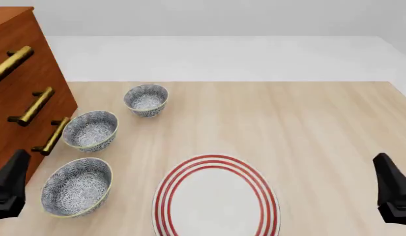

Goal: Pick up the bowl and put it in the middle on the plate.

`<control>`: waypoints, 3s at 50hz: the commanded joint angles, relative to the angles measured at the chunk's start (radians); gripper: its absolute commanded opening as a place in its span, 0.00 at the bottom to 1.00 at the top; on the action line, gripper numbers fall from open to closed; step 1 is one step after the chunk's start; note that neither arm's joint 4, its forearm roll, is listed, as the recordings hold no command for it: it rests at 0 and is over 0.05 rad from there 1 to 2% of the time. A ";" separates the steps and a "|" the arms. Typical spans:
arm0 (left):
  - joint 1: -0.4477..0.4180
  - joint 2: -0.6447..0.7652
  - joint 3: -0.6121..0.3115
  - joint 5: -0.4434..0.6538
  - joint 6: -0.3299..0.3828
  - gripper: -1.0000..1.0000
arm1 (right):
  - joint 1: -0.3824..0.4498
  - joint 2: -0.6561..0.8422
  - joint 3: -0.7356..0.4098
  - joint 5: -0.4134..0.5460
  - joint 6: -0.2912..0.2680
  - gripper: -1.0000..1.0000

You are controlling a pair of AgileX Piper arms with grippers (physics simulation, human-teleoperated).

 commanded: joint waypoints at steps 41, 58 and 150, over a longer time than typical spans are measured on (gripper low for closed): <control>-0.201 0.119 -0.217 0.201 0.021 1.00 | 0.003 -0.001 -0.007 0.003 -0.007 1.00; -0.271 0.358 -0.367 0.234 -0.030 1.00 | 0.002 0.007 -0.008 0.007 0.005 1.00; -0.169 1.349 -0.710 0.187 0.319 1.00 | 0.003 -0.001 -0.009 0.007 -0.005 1.00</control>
